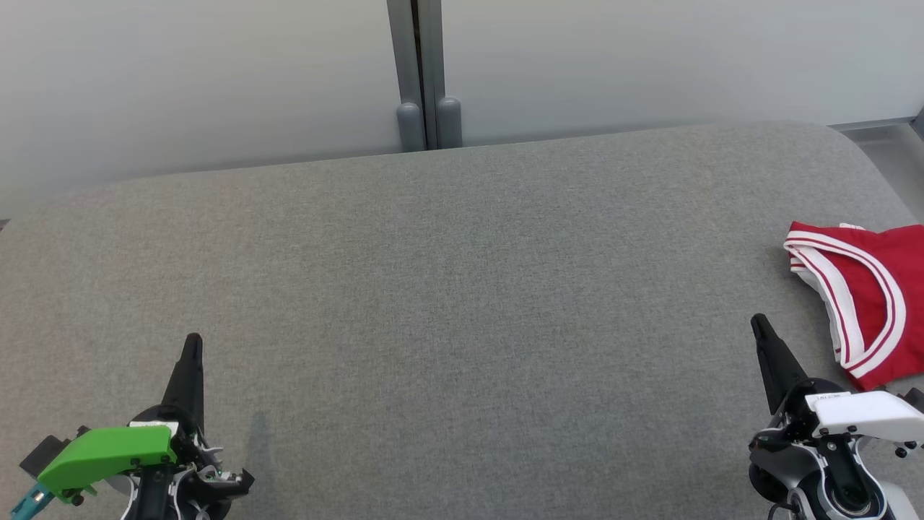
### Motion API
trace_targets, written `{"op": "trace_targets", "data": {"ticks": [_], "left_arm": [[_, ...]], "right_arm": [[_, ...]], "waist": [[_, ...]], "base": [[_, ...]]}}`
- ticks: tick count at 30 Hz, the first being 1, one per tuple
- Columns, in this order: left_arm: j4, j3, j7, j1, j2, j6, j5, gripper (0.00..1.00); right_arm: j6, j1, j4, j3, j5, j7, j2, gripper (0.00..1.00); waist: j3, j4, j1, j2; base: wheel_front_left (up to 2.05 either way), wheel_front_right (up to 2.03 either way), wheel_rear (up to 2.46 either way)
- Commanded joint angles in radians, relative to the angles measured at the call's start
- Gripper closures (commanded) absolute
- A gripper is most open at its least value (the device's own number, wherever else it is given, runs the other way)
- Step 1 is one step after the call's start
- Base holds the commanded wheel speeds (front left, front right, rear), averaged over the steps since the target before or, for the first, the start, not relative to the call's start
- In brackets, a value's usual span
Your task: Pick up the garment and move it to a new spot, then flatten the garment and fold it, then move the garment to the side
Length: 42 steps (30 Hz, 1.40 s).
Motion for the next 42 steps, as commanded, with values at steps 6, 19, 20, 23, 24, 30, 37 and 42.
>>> {"op": "trace_targets", "data": {"ticks": [6, 19, 20, 23, 24, 30, 37, 42], "left_arm": [[-0.001, 0.003, 0.004, -0.011, 0.0, 0.002, -0.004, 1.0], [-0.001, 0.002, 0.004, -0.011, 0.0, 0.002, -0.004, 1.0], [-0.001, 0.002, 0.004, -0.011, 0.0, 0.002, -0.004, 1.0], [-0.001, 0.002, 0.004, -0.011, 0.0, 0.002, -0.005, 1.0], [-0.001, 0.002, 0.004, -0.011, 0.0, 0.002, -0.005, 1.0], [-0.001, 0.002, 0.004, -0.011, 0.0, 0.002, -0.005, 1.0], [-0.001, 0.002, 0.003, -0.011, 0.0, 0.002, -0.005, 1.0], [-0.001, 0.002, 0.004, -0.011, 0.0, 0.002, -0.005, 1.0]], "right_arm": [[0.0, 0.011, -0.003, -0.002, 0.003, 0.001, -0.006, 1.0], [0.0, 0.011, -0.003, -0.002, 0.003, 0.001, -0.006, 1.0], [0.0, 0.011, -0.003, -0.002, 0.003, 0.001, -0.006, 1.0], [0.0, 0.011, -0.003, -0.002, 0.003, 0.001, -0.006, 1.0], [0.0, 0.011, -0.003, -0.002, 0.003, 0.001, -0.006, 1.0], [0.0, 0.011, -0.003, -0.002, 0.003, 0.001, -0.006, 1.0], [0.0, 0.011, -0.003, -0.002, 0.003, 0.001, -0.006, 1.0], [0.0, 0.011, -0.003, -0.002, 0.003, 0.001, -0.006, 1.0]], "waist": [[0.0, 0.0, 0.0, 0.0], [0.0, 0.0, 0.0, 0.0], [0.0, 0.0, 0.0, 0.0], [0.0, 0.0, 0.0, 0.0], [0.0, 0.0, 0.0, 0.0], [0.0, 0.0, 0.0, 0.0], [0.0, 0.0, 0.0, 0.0], [0.0, 0.0, 0.0, 0.0]], "base": [[0.0, 0.0, 0.0], [0.0, 0.0, 0.0], [0.0, 0.0, 0.0], [0.0, 0.0, 0.0], [0.0, 0.0, 0.0], [0.0, 0.0, 0.0], [0.0, 0.0, 0.0], [0.0, 0.0, 0.0]]}}
